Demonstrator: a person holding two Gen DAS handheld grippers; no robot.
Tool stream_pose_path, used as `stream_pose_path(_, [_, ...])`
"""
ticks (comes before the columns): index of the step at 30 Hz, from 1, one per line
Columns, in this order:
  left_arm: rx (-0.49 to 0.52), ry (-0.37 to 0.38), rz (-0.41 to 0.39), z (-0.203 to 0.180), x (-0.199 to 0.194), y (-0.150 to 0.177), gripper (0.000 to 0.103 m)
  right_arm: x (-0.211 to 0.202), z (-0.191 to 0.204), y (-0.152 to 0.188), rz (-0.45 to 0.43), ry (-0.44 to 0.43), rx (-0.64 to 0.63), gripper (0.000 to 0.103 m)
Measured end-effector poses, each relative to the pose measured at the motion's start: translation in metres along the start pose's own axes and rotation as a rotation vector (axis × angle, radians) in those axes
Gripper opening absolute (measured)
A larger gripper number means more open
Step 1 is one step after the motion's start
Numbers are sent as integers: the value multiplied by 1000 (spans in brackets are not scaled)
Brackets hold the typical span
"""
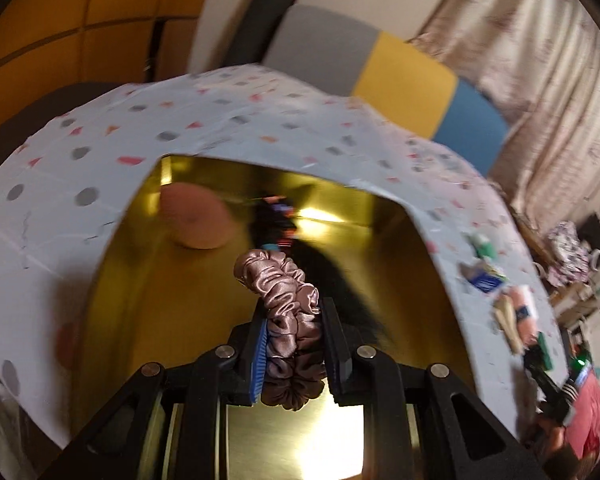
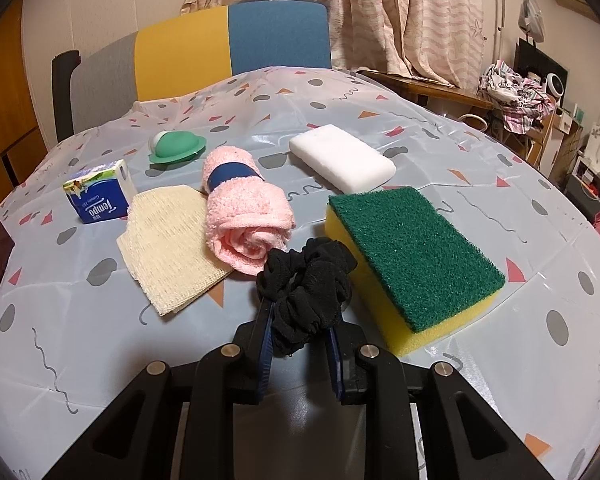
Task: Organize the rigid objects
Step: 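Carry the pink scrunchie into the gold tray and open the left tool, then carry the black scrunchie into the gold tray and open the right tool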
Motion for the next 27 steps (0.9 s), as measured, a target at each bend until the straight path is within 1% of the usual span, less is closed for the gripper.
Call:
stream_pose_path(3, [0, -52, 31, 17, 13, -2, 23, 0, 1, 0, 1, 11, -16, 23])
stream_pose_path(4, [3, -72, 35, 22, 16, -2, 25, 0, 2, 0, 1, 13, -19, 23])
stream_pose_path(6, [8, -109, 39, 30, 22, -3, 36, 0, 2, 0, 2, 18, -26, 23])
stream_pose_path(7, [10, -126, 42, 34, 24, -3, 39, 0, 2, 0, 2, 20, -29, 23])
stream_pose_path(8, [6, -138, 45, 38, 26, -3, 45, 0, 2, 0, 3, 22, -32, 23])
stream_pose_path(9, [-5, -139, 47, 40, 26, -2, 48, 0, 3, 0, 3, 24, -36, 23])
stream_pose_path(11, [-25, -123, 37, 41, 24, -2, 48, 0, 3, 0, 3, 27, -40, 23])
stream_pose_path(15, [-27, -137, -28, 39, 7, -5, 52, 0, 4, 0, 3, 32, -46, 23])
stream_pose_path(18, [-54, -106, -63, 31, -5, -1, 53, 0, 5, 0, 2, 39, -56, 23])
stream_pose_path(23, [-10, -23, -76, 2, -18, 11, 53, -3, 8, -2, -1, 52, -84, 23])
stream_pose_path(27, [0, 43, -68, -19, -27, 18, 53, -14, 27, -5, -13, -7, -149, 23])
Point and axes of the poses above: each gripper's, at about its wrist camera, not at the fingertips, and x roughly the way its jaws point, z to its left, y to its underside, the point moved 9 cm from there along x, roughly the way its jaws point, and after that the axes turned 13 degrees about -z, right-handed, at the moved point
